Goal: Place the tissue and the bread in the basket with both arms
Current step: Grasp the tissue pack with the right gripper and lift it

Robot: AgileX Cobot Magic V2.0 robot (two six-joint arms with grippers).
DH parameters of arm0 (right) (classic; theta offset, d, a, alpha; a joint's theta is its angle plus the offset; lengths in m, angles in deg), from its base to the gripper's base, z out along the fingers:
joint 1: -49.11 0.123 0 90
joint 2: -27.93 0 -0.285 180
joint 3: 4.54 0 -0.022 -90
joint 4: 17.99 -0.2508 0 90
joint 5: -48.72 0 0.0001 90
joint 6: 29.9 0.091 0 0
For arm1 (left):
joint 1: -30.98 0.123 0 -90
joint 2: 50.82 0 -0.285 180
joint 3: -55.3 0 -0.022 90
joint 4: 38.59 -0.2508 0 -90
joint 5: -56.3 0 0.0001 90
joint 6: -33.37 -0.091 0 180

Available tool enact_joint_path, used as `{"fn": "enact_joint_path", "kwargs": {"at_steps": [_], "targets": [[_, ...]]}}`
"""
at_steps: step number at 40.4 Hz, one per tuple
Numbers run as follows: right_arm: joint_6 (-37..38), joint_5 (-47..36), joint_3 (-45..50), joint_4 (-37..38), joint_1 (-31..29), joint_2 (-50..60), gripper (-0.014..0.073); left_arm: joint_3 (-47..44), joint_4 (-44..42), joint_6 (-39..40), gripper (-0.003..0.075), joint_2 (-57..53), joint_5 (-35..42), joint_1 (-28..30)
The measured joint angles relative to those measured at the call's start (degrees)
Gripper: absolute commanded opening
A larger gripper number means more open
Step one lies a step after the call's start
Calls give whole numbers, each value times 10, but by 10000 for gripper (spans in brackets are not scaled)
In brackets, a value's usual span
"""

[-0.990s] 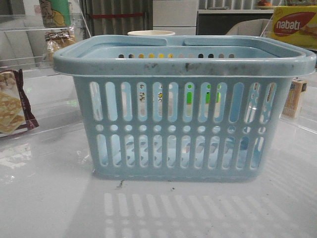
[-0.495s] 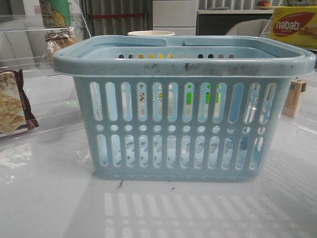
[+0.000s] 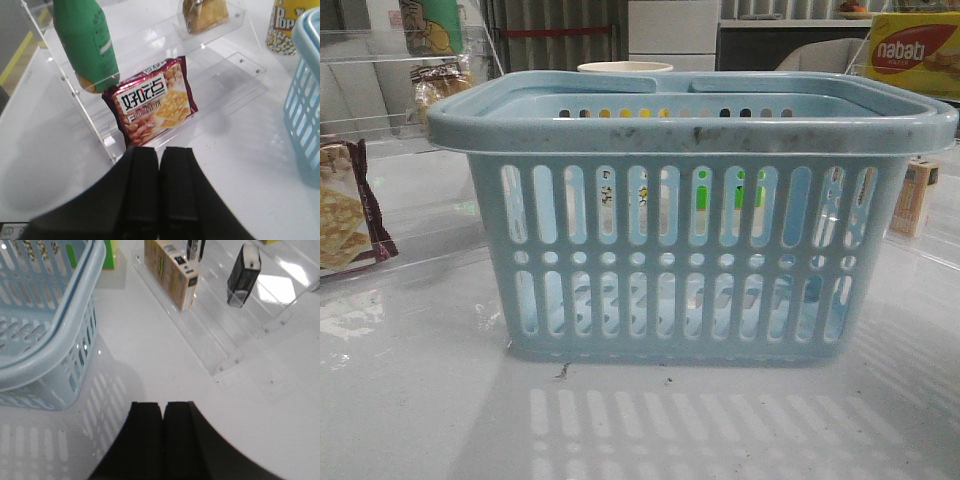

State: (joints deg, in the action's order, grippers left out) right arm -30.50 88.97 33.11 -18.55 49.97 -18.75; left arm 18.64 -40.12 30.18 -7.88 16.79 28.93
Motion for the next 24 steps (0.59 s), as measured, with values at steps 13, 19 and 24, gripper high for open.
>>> {"fn": "enact_joint_path", "kwargs": {"at_steps": [13,19,24], "targets": [[0,9,0,11,0,-25,148,0,5,0,111,53,-13,0],[0,9,0,15,0,-25,423,0,7,0,335,55,-13,0],[0,9,0,18,0,-25,519,0,15,0,517,55,-13,0]]}}
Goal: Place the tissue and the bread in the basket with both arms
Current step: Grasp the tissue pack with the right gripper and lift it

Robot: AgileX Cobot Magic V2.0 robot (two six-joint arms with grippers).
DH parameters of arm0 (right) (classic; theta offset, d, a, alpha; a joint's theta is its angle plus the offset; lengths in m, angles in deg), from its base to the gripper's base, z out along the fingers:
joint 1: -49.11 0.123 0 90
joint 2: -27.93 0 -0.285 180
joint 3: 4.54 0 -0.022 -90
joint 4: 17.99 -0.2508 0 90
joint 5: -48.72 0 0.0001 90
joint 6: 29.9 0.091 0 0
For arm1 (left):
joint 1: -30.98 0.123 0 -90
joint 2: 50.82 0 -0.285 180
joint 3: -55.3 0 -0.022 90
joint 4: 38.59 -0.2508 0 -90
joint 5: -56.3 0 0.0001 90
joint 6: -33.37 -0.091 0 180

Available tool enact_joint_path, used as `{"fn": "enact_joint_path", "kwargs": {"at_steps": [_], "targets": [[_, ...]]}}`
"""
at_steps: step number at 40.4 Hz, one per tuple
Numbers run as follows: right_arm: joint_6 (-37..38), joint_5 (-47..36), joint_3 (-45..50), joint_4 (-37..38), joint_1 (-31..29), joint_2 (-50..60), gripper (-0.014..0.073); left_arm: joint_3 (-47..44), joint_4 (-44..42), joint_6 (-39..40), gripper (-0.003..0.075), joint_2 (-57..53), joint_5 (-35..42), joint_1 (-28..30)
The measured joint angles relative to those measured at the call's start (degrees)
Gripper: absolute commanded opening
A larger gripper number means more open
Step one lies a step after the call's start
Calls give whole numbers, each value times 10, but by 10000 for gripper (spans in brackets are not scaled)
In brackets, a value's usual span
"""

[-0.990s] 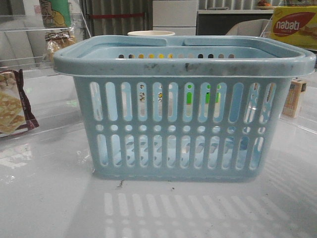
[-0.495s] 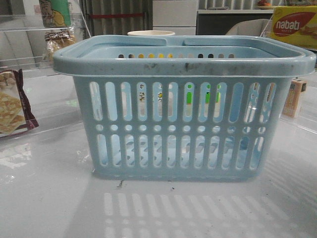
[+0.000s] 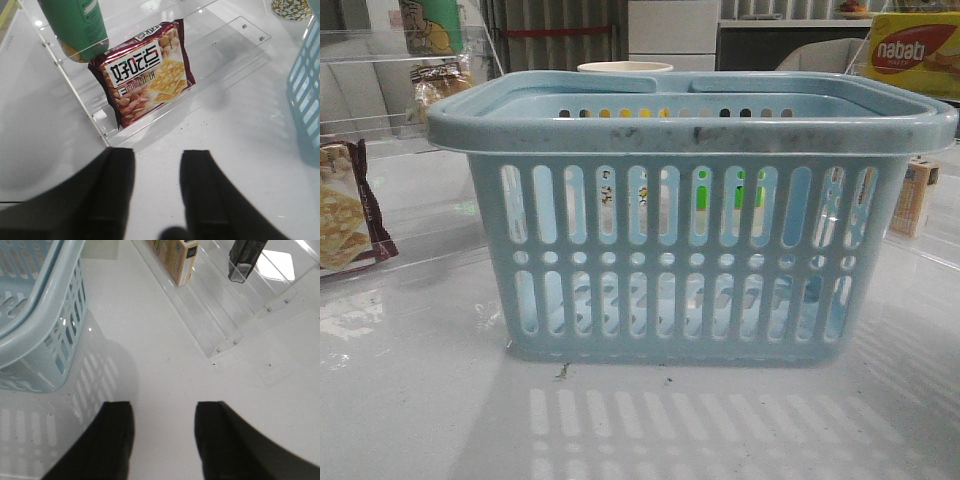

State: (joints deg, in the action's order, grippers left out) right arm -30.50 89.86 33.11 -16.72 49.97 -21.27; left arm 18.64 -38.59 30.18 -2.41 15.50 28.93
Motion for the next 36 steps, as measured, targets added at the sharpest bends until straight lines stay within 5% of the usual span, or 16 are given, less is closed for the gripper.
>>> {"fn": "enact_joint_path", "kwargs": {"at_steps": [8,19,36], "targets": [[0,-10,0,5,0,-4,520,0,7,0,522,0,1,-22],[18,-50,-19,7,-49,-88,520,0,4,-1,505,0,2,-138],[23,-68,-237,-95,-91,-367,519,0,0,-1,505,0,5,-164]]}}
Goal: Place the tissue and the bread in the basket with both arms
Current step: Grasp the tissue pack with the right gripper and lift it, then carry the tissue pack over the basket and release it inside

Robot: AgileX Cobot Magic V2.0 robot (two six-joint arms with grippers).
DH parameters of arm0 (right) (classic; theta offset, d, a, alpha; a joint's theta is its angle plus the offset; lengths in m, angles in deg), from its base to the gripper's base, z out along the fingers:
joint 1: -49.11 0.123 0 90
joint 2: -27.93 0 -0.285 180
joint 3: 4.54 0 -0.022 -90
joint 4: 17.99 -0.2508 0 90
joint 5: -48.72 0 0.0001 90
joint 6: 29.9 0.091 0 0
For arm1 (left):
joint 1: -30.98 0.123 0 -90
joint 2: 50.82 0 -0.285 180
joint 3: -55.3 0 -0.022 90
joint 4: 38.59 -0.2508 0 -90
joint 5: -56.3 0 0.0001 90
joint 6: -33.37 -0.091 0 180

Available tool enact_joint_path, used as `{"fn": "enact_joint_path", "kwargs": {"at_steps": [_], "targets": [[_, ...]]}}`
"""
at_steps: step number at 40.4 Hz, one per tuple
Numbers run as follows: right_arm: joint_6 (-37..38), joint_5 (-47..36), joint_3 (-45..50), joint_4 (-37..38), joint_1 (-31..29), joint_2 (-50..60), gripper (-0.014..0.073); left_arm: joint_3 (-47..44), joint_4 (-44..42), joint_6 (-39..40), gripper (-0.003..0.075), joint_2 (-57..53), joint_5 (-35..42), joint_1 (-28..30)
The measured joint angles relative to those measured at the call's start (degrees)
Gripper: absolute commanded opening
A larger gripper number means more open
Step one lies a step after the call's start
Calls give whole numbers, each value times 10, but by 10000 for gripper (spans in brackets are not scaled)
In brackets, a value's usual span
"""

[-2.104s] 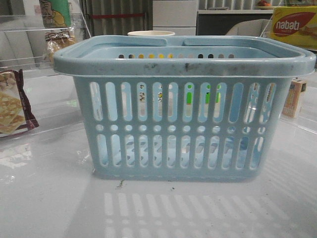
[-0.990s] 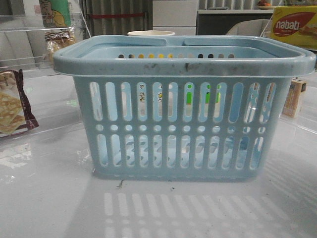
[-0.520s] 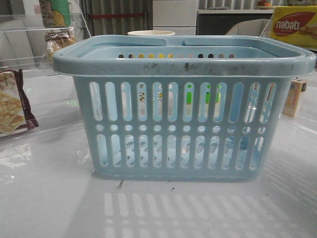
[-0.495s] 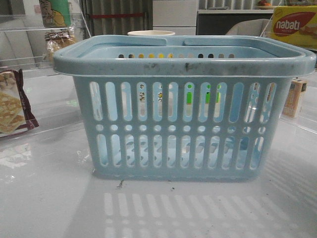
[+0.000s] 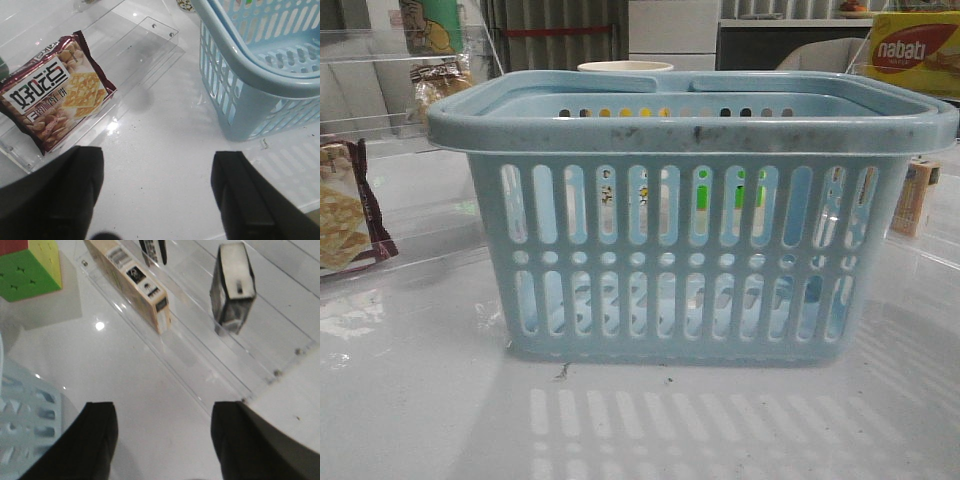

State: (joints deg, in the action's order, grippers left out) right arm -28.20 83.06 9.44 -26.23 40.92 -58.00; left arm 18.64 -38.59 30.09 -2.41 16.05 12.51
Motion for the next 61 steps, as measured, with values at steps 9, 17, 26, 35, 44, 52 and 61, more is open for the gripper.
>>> {"fn": "enact_joint_path", "kwargs": {"at_steps": [9,17,26,35,44,52,61], "targets": [[-57,51,-330,10,22,-318,519,0,0,0,505,0,0,0],[-58,102,-333,66,22,-309,519,0,0,0,505,0,0,0],[-59,166,-335,82,-4,-282,519,0,0,0,505,0,0,0],[-59,188,-335,86,-51,-280,519,0,0,0,505,0,0,0],[-59,195,-335,78,-57,-280,517,0,0,0,505,0,0,0],[-59,202,-335,75,-57,-300,473,0,0,0,505,0,0,0],[-59,210,-335,67,-57,-310,160,0,0,0,505,0,0,0]]}}
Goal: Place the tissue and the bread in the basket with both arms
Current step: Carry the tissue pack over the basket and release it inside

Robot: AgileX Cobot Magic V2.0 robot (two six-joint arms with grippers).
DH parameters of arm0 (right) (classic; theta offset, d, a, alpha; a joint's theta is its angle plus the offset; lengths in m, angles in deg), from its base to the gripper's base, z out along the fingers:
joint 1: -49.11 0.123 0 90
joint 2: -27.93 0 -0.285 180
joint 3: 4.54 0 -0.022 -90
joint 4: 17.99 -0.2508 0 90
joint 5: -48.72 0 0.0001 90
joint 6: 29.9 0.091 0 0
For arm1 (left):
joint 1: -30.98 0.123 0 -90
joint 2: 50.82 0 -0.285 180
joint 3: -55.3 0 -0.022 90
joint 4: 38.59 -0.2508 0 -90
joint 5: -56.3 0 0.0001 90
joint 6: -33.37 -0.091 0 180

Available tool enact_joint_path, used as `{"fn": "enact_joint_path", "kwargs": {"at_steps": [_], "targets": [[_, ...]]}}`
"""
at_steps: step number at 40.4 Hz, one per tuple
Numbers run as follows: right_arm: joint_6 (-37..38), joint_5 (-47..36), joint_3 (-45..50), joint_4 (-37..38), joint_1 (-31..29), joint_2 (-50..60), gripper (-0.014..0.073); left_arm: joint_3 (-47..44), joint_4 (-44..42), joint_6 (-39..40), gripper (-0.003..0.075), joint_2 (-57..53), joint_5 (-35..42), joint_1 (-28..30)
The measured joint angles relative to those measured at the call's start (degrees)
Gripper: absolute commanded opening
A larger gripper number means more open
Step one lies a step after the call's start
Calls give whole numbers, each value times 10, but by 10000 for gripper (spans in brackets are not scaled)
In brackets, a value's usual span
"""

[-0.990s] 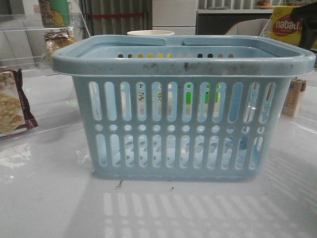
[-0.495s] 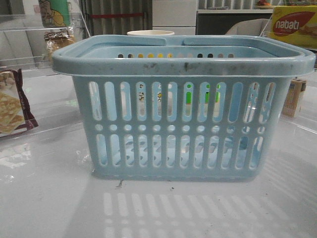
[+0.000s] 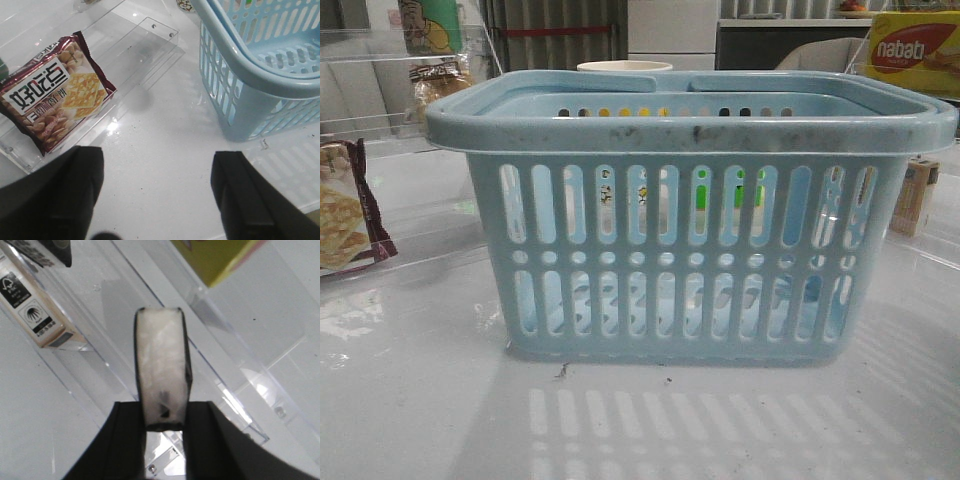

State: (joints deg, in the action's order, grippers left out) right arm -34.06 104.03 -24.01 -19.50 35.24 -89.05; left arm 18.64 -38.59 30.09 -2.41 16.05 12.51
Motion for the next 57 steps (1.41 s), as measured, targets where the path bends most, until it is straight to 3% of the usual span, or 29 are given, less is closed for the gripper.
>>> {"fn": "enact_joint_path", "kwargs": {"at_steps": [3,20,29,43,46,51,53,57], "targets": [[0,0,0,-10,0,5,128,0,0,0,505,0,0,0],[0,12,0,-31,54,135,127,0,0,0,505,0,0,0],[0,24,0,-35,152,206,127,0,0,0,505,0,0,0],[0,0,51,-41,358,213,137,0,0,0,505,0,0,0],[0,-15,80,-42,380,212,214,0,0,0,505,0,0,0],[-6,-27,109,-42,393,212,510,0,0,0,505,0,0,0],[-6,-30,110,-41,393,212,580,0,0,0,505,0,0,0],[-10,-35,110,-34,393,215,604,0,0,0,505,0,0,0]]}}
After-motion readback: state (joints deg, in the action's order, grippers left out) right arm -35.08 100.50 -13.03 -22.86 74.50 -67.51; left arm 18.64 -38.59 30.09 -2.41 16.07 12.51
